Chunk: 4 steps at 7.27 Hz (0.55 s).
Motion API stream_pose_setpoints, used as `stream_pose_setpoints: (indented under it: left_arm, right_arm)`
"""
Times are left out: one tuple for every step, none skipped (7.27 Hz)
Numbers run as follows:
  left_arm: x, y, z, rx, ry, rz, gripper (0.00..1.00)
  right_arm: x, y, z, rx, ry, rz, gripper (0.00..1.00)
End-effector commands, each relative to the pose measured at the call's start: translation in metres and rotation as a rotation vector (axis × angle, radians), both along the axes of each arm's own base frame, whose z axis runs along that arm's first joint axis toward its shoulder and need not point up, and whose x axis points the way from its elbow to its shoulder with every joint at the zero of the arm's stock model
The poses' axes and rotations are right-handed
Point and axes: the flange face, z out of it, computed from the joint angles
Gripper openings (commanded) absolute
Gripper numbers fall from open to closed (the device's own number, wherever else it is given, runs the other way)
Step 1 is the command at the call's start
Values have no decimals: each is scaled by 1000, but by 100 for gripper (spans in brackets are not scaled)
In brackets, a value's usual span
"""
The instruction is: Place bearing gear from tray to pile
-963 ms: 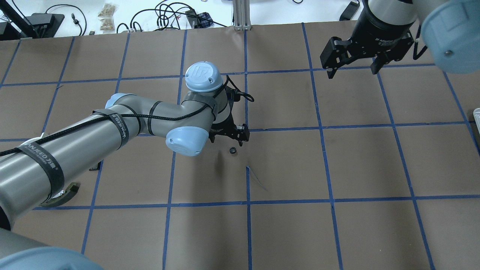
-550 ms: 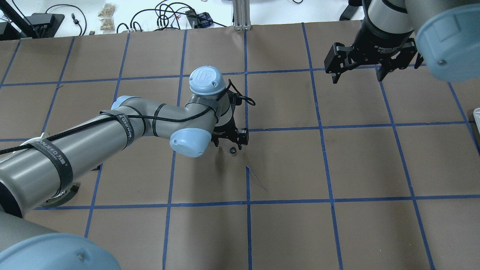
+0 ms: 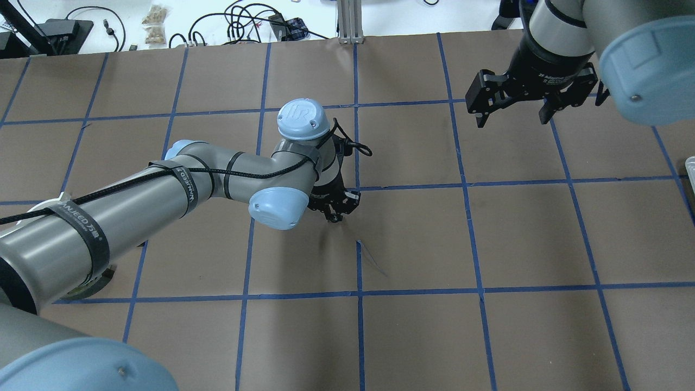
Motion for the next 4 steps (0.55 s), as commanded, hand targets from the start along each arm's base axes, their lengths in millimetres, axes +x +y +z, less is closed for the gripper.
stream_pose_setpoints:
  left_arm:
    - [-1,0,1,1,0,-4,0]
    - [3,-7,15,-26,6,-6,0]
    - [18,-16,26,-18,2,19,0]
    - [49,-32,44,26,-13,3,0]
  right_arm:
    - [1,1,0,0,-12,4,100]
    - [1,1,0,0,-12,4,100]
    - [1,1,0,0,-12,4,100]
    - [1,1,0,0,-12,4,100]
